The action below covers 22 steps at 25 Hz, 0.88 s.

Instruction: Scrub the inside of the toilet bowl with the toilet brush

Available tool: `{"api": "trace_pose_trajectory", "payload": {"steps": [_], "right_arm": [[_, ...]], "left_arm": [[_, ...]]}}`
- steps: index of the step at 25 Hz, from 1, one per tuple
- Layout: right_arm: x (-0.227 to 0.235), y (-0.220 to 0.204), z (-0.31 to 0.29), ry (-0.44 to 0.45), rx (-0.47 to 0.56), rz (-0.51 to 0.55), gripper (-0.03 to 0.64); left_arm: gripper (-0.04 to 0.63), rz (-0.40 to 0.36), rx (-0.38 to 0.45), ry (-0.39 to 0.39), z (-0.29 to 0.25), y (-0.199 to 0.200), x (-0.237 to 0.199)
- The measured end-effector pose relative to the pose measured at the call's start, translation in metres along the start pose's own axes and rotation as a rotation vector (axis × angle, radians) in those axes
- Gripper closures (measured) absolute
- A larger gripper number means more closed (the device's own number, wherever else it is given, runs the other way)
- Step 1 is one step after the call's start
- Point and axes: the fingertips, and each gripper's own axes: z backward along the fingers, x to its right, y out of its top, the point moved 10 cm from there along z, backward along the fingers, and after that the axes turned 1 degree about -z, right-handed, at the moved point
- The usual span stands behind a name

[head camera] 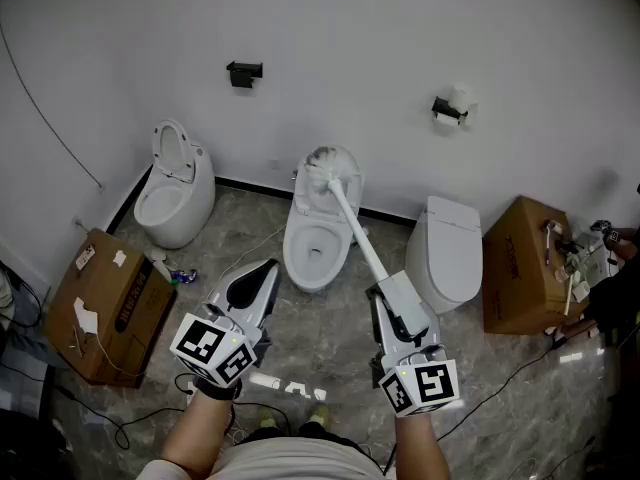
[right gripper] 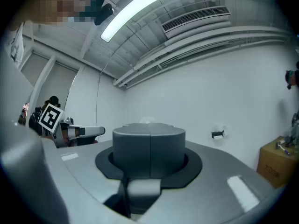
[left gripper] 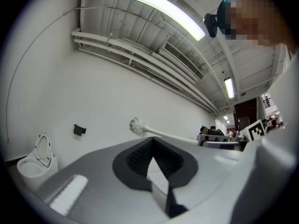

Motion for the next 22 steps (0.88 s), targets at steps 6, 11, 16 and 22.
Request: {"api": "trace_pose_trajectory", "payload": {"steps": [6, 11, 16, 22], "right_arm": [[0.0, -0.001, 0.005, -0.007, -0.001, 0.006, 0.454], [0.003, -0.001, 0.004, -0.012, -0.004, 0.022, 0.454], [0.007, -0.004, 0.007, -0.02, 0.012, -0.019, 0.454], [0.022, -0.002, 0.01, -0.022, 0.035, -0.013, 0.454]], "left_arm": [[0.591, -0.004, 0.001, 0.006, 0.002, -0.003, 0.001], [0.591, -0.026, -0.009, 0.002, -0.005, -0.006, 0.007], [0.591, -0.044, -0.003, 0.002, -0.006, -0.008, 0.011], [0.59, -0.087, 0.018, 0.009, -0.019, -0.004, 0.024]]}}
